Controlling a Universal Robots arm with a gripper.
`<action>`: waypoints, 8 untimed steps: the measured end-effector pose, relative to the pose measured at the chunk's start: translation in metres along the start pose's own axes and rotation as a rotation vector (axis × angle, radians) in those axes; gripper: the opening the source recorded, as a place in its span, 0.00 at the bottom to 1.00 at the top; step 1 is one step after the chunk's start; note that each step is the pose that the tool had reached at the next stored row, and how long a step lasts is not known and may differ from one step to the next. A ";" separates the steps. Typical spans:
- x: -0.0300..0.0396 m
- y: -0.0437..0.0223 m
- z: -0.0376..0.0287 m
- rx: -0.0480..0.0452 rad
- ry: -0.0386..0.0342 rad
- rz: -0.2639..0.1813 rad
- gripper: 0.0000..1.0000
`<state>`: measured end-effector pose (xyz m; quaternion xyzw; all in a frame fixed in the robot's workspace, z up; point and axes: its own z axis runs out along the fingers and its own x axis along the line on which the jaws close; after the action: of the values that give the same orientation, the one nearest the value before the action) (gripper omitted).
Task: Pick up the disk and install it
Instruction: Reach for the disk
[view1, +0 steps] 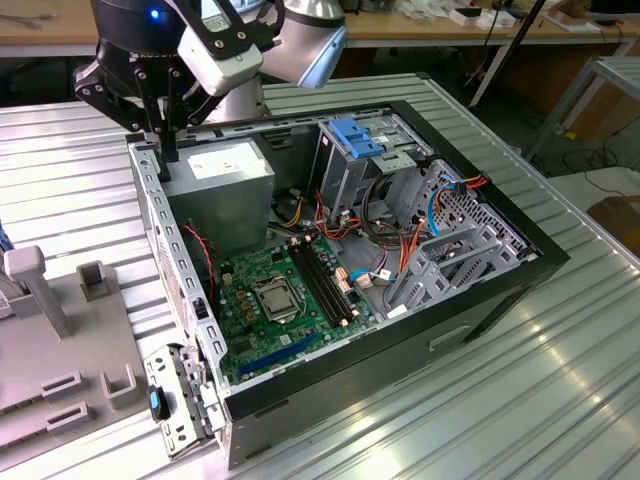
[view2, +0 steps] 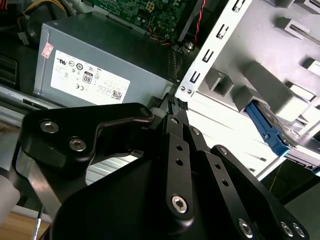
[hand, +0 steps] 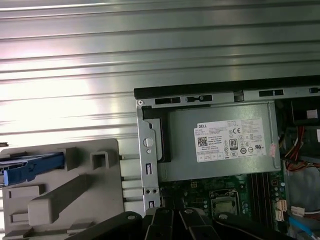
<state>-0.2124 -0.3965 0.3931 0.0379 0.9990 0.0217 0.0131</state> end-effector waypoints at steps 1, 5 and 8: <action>0.0014 0.0021 0.0001 0.0000 0.0000 0.000 0.11; 0.0060 0.0157 0.0011 0.0000 0.0000 0.000 0.11; 0.0115 0.0245 0.0019 0.0000 0.0000 0.000 0.11</action>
<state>-0.2219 -0.3711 0.3920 0.0379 0.9990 0.0217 0.0131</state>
